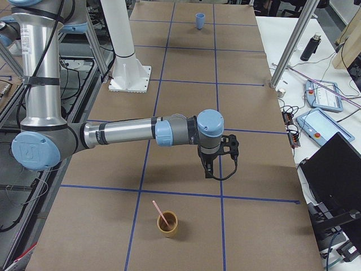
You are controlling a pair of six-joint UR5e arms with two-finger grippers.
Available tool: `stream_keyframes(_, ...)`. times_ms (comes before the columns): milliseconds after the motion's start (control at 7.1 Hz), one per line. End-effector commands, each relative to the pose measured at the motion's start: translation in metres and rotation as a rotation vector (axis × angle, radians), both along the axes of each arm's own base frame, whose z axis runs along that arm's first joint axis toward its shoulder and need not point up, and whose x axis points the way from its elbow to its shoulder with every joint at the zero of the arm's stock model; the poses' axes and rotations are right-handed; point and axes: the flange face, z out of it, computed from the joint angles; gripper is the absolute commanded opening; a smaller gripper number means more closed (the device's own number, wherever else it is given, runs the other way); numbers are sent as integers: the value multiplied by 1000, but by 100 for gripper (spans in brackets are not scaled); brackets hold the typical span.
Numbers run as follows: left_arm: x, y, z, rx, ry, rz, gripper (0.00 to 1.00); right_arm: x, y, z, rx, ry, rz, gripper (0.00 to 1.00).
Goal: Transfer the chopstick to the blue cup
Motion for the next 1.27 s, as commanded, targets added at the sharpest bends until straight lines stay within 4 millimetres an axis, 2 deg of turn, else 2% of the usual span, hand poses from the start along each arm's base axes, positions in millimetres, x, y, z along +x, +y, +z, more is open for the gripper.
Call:
stream_keyframes(0, 11, -1, 13, -40, -1, 6, 98, -5, 1, -1, 25, -37, -10, 100)
stream_keyframes(282, 45, -7, 26, -43, 22, -32, 98, -11, 6, 2, 43, -35, -21, 100)
stream_keyframes(423, 47, -9, 39, -13, 35, -45, 98, -14, 6, 2, 50, -31, -25, 100)
stream_keyframes(564, 46, -3, 48, -20, 32, -42, 98, -15, 5, 2, 51, -29, -26, 100)
stream_keyframes(1128, 56, -4, 57, -59, 55, -33, 98, -22, 5, 6, 42, -34, -42, 100)
